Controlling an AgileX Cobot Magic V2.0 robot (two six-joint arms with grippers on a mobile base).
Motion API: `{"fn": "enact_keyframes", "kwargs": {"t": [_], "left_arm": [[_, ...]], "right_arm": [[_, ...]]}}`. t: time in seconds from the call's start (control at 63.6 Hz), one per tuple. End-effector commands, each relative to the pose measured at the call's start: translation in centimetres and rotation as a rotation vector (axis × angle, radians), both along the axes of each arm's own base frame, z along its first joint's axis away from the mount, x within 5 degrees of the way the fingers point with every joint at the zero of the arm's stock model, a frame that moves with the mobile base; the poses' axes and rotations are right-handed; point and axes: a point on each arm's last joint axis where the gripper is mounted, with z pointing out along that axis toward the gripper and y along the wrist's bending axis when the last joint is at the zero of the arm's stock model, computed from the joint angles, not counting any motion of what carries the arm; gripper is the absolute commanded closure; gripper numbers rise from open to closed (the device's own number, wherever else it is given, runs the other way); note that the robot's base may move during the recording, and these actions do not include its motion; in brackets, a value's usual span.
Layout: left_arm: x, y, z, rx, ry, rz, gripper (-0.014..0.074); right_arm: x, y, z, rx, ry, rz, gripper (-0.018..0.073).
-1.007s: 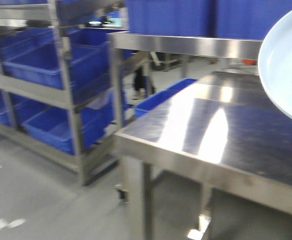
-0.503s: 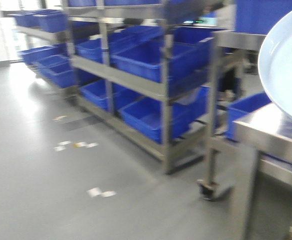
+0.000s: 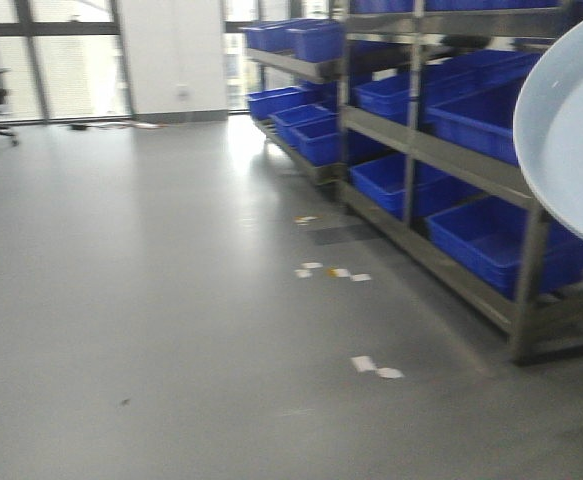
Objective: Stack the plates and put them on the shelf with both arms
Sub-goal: 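Drive the base to the shelf of blue bins holding the plates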
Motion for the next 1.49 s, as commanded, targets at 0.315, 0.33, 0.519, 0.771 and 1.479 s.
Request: {"fn": "enact_keyframes", "kwargs": {"t": [0.315,0.33,0.519,0.771,1.479], "left_arm": [[0.51,-0.1,1.34,-0.013,-0.086,-0.006,0.05],[0.51,-0.1,1.34,-0.013,-0.086,-0.006,0.05],[0.51,-0.1,1.34,-0.013,-0.086,-0.006,0.05],[0.51,-0.1,1.34,-0.013,-0.086,-0.006,0.05],[0.51,-0.1,1.34,-0.013,-0.086,-0.006,0.05]], "right_arm": [[0.28,0.0,1.89,-0.008,-0.126,0.005,0.0502],[0.28,0.0,1.89,-0.008,-0.126,0.005,0.0502],[0.28,0.0,1.89,-0.008,-0.126,0.005,0.0502],[0.28,0.0,1.89,-0.008,-0.126,0.005,0.0502],[0.28,0.0,1.89,-0.008,-0.126,0.005,0.0502]]}}
